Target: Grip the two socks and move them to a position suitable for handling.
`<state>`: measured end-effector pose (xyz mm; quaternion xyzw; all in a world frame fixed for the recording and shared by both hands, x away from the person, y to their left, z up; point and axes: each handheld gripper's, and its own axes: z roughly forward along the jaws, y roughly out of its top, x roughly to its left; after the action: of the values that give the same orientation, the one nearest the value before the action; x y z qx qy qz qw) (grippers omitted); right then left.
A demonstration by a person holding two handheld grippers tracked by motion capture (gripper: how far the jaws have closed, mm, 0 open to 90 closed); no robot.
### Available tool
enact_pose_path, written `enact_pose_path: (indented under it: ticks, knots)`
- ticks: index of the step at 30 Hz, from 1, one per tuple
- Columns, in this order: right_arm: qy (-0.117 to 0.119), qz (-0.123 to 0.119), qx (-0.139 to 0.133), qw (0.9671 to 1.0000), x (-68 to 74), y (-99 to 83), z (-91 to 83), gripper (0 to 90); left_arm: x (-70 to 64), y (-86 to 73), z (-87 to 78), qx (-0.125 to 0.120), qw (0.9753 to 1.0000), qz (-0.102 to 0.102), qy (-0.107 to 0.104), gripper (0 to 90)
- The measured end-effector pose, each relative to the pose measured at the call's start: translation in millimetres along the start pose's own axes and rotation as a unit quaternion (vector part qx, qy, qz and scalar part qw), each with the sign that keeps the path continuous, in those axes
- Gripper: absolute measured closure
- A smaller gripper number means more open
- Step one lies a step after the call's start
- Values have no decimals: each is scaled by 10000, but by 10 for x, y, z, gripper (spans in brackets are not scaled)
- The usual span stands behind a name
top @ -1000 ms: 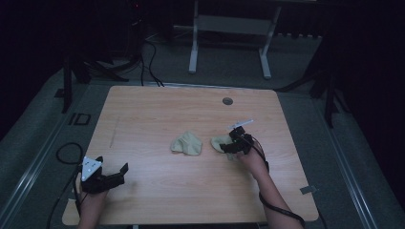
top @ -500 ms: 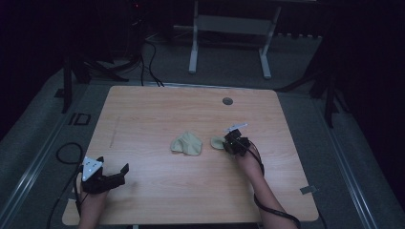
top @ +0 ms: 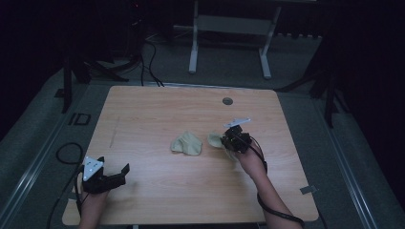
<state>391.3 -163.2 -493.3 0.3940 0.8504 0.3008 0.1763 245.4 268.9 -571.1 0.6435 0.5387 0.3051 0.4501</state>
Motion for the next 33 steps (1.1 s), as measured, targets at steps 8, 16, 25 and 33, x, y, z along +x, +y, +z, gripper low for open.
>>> enact_pose_path:
  ticks: [8,16,25,33]
  knots:
    - [177,-208,-348,9990,294,-25,-357,831,-8,4,10,34,10000,14,-49,0]
    - [362,-468,-291,9978,657,-256,-477,830,-33,15,32,37,9999,11,-107,0]
    - [805,-479,339,9950,990,-583,-64,829,-79,23,31,17,9998,27,-194,0]
    - [658,-515,367,9958,1212,-683,98,537,-133,43,21,-43,9995,74,-297,0]
